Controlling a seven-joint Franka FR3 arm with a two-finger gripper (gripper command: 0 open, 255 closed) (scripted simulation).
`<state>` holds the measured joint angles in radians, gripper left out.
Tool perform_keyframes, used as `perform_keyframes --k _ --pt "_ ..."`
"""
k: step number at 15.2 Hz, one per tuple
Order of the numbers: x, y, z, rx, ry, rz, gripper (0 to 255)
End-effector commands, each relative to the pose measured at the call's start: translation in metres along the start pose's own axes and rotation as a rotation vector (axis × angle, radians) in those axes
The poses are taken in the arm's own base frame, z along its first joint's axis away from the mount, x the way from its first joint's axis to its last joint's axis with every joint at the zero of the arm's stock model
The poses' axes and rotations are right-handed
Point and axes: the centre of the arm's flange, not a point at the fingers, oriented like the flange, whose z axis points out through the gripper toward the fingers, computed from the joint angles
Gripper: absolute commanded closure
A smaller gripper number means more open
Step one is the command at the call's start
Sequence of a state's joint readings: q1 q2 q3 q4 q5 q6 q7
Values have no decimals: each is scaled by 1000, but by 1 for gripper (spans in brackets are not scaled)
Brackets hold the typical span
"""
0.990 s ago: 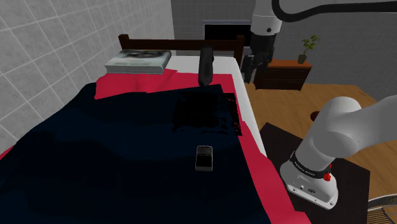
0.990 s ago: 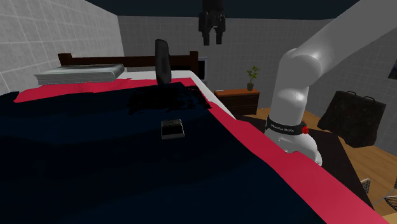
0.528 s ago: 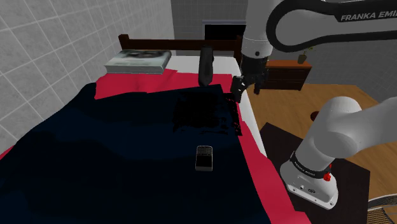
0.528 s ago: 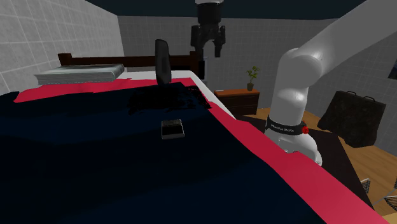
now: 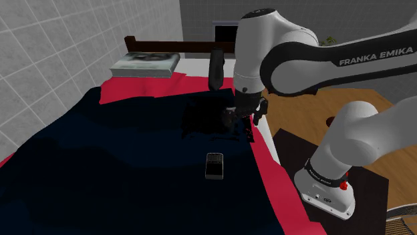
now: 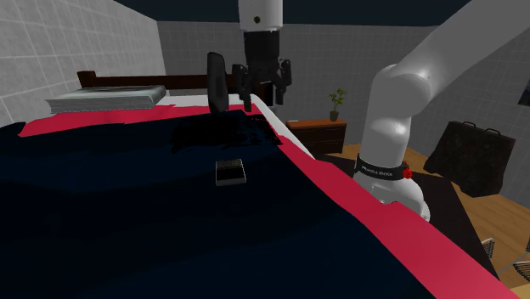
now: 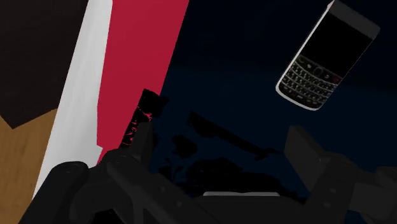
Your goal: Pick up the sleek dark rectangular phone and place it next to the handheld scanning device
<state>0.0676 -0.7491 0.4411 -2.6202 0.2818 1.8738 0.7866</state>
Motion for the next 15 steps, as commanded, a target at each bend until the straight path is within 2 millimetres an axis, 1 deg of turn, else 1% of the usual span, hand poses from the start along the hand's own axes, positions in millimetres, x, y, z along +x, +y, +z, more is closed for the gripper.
perform_keyframes --k 1,6,11,15 --pt "-11 -20 12 -2 3 50 0" --pt "-29 -76 45 -10 9 164 0" --pt "-41 -131 78 -18 15 274 0" --pt "-40 -130 99 -18 15 274 0"
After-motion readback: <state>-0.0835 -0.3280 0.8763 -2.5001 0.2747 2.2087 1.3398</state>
